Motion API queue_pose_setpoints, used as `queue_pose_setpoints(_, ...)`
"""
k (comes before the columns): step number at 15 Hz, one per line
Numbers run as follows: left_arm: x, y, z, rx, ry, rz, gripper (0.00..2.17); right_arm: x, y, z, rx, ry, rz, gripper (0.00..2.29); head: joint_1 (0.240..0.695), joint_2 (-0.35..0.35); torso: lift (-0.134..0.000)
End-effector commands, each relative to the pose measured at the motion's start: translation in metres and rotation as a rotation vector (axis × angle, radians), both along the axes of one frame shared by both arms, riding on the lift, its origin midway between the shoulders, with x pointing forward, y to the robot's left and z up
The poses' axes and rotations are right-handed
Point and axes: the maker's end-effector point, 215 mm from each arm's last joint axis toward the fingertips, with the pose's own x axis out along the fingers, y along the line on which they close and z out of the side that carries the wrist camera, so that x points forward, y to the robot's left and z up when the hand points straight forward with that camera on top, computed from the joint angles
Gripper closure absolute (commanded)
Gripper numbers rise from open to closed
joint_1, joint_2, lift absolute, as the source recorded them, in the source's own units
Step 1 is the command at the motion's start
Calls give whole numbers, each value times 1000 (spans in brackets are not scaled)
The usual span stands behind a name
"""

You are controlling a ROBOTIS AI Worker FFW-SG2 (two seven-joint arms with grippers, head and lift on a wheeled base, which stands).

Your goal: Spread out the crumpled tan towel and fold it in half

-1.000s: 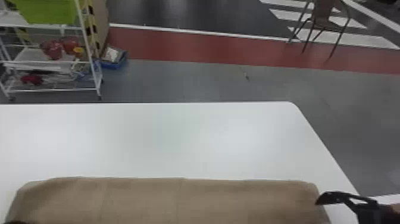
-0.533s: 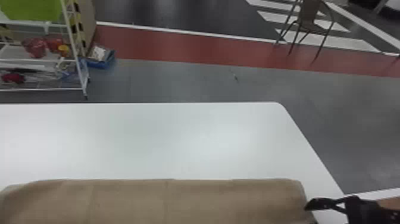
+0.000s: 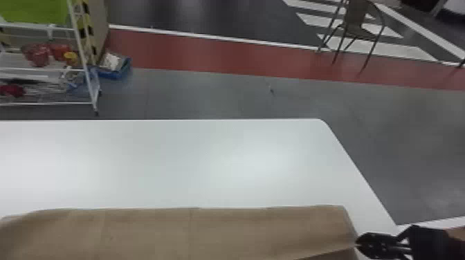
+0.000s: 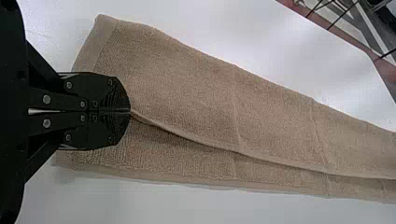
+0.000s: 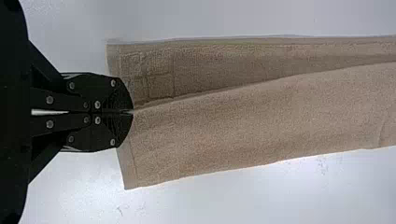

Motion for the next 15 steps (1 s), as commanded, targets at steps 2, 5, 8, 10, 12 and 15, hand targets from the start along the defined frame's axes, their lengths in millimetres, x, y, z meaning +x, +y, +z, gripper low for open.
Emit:
queue_pose_setpoints(2, -5, 3, 9, 22, -7, -3, 1544, -2, -4, 8, -2, -19, 2, 2037, 695, -262, -120)
queue_pose_setpoints(5, -15, 9, 21, 44, 0, 8, 1544, -1, -8, 14, 4, -32, -6, 2037, 695, -266, -120)
queue_pose_setpoints(8, -26, 11, 16, 53, 34, 1, 1544, -1, -5, 12, 7, -31, -2, 2037, 695, -267, -120)
queue_pose_setpoints(10, -31, 11, 11, 58, 50, 0, 1544, -2, -1, 10, 12, -25, 2, 2037, 695, -267, -120)
queue_pose_setpoints(12, -34, 11, 13, 58, 50, 0, 1544, -1, -1, 11, 12, -29, 4, 2037, 695, -260, -120)
queue_pose_setpoints(15, -41, 16, 22, 69, 40, 6, 1544, -1, 2, 20, 20, -48, 8, 2037, 695, -253, -120)
